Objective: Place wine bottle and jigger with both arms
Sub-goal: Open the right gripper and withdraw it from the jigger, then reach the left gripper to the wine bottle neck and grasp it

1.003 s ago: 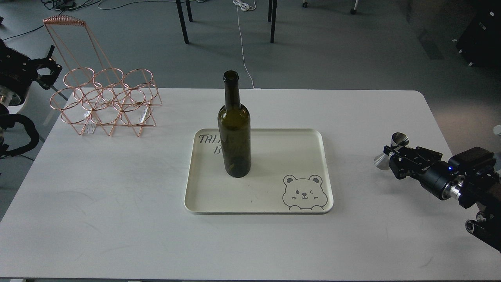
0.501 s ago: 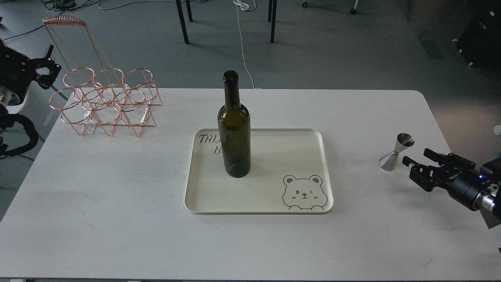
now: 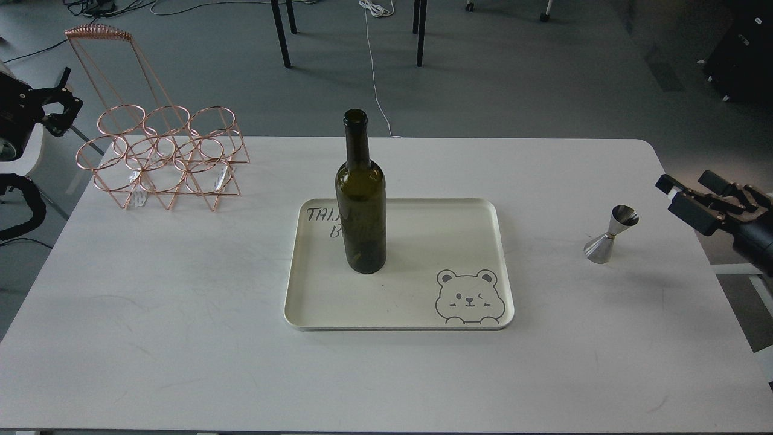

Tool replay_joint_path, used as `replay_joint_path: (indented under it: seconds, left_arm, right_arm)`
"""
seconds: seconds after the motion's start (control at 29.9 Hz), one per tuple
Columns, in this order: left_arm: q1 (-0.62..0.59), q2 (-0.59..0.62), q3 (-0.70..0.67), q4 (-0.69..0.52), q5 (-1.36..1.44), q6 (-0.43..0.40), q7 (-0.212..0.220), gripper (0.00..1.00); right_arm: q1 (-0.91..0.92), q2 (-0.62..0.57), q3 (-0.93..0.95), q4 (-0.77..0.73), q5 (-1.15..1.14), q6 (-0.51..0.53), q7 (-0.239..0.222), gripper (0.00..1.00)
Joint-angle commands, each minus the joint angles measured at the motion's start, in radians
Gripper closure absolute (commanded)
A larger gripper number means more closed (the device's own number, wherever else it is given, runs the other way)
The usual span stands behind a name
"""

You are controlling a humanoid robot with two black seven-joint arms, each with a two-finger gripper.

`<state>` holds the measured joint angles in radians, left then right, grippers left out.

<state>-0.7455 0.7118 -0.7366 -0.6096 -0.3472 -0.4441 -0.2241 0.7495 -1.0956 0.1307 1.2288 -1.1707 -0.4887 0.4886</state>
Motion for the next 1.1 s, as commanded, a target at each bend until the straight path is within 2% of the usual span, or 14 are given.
replay_joint_path:
  seconds: [0.0, 0.1, 0.23, 0.37, 0.63, 0.77, 0.94, 1.07]
  left_arm:
    - [0.003, 0.031, 0.009, -0.025, 0.0, -0.002, 0.002, 0.01]
    - [0.008, 0.076, 0.029, -0.088, 0.005, -0.005, 0.0, 0.01]
    - [0.009, 0.184, 0.082, -0.2, 0.033, -0.005, 0.0, 0.01]
    - [0.009, 0.288, 0.118, -0.326, 0.086, -0.008, -0.001, 0.01]
    - [-0.006, 0.42, 0.112, -0.58, 0.471, 0.005, -0.008, 0.01]
    - [-0.029, 0.446, 0.112, -0.676, 0.634, 0.015, -0.008, 0.01]
    - [-0.049, 0.465, 0.109, -0.824, 0.897, 0.062, -0.009, 0.01]
    - [-0.049, 0.465, 0.111, -0.945, 1.141, 0.079, -0.009, 0.02]
  right_arm:
    - [0.141, 0.011, 0.01, -0.025, 0.136, 0.0, 0.0, 0.04]
    - [0.185, 0.068, 0.024, -0.061, 0.264, 0.039, 0.0, 0.03]
    - [0.209, 0.17, 0.056, -0.132, 0.318, 0.085, 0.0, 0.03]
    - [0.206, 0.266, 0.118, -0.193, 0.454, 0.177, 0.0, 0.03]
    - [0.203, 0.292, 0.21, -0.256, 0.886, 0.346, 0.0, 0.02]
    - [0.197, 0.303, 0.234, -0.377, 1.126, 0.507, 0.0, 0.01]
    - [0.159, 0.396, 0.237, -0.633, 1.382, 0.826, 0.0, 0.01]
    - [0.145, 0.477, 0.237, -0.759, 1.509, 0.939, 0.0, 0.01]
